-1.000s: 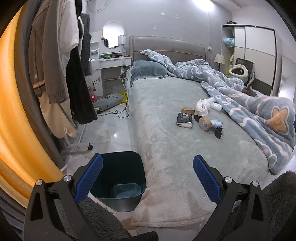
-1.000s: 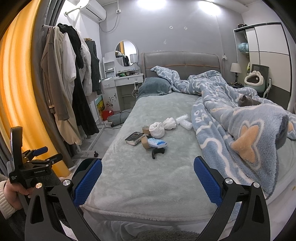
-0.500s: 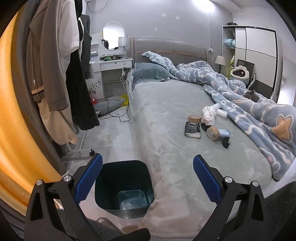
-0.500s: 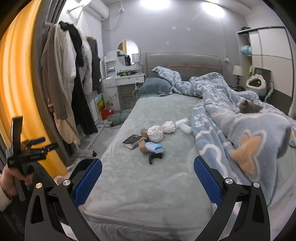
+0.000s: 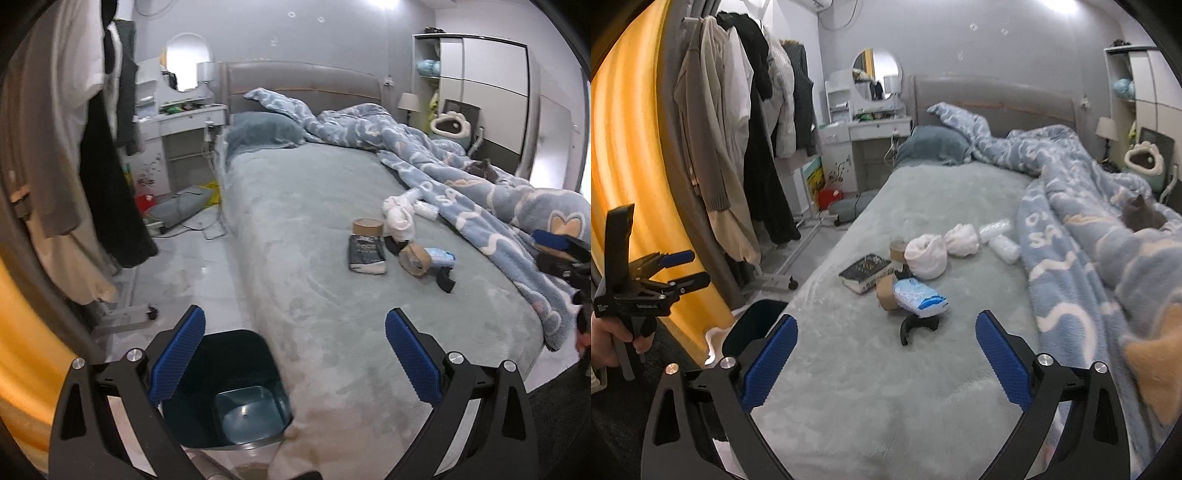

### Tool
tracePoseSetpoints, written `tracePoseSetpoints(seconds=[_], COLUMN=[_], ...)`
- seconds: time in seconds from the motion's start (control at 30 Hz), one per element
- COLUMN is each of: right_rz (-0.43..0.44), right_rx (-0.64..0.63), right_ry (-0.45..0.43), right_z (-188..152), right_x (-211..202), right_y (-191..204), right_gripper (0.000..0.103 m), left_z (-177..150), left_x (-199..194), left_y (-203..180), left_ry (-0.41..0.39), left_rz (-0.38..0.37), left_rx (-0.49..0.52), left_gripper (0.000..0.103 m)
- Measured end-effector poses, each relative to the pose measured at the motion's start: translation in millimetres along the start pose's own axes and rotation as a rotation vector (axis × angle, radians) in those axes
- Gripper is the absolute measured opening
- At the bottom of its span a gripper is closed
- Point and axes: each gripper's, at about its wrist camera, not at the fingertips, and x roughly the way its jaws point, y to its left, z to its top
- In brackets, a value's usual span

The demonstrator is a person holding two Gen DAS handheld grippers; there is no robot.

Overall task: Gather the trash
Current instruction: 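Grasp the black Face tissue pack with the left tool while the right tool grasps the blue cartoon tissue pack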

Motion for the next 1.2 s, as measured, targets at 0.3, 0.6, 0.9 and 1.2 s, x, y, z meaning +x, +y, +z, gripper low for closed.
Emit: tracePoseSetpoints(seconds=[0.3,0.6,0.9,1.2], right_rz=[0.068,0.138,0.201,0.26], right_rx=[-0.008,0.023,0.041,0.043], right_ry=[0.066,0.129,0.191,0.234], right_z=[9.8,14.3,12.7,12.4], right_x=[43.0,86.8,126.0,152.6], right_y=[-17.3,-43.8,-66.2,-73.0], right_gripper=[0.08,0.074,0.074,0.074], left_z=[13.5,30.3,38.5,43.2], left_x=[46.4,84.2,123.7,159.1], left_y=[-12.6,-16.9,-29.6,-40.1], left_ry=[0.032,0.043,0.111,0.152], left_rz=[-0.107,-0.175,-0.221,-0.226], left_rx=[0.058,0.046,0.045,0.067], left_gripper=[0.099,0.099,0.099,0.099])
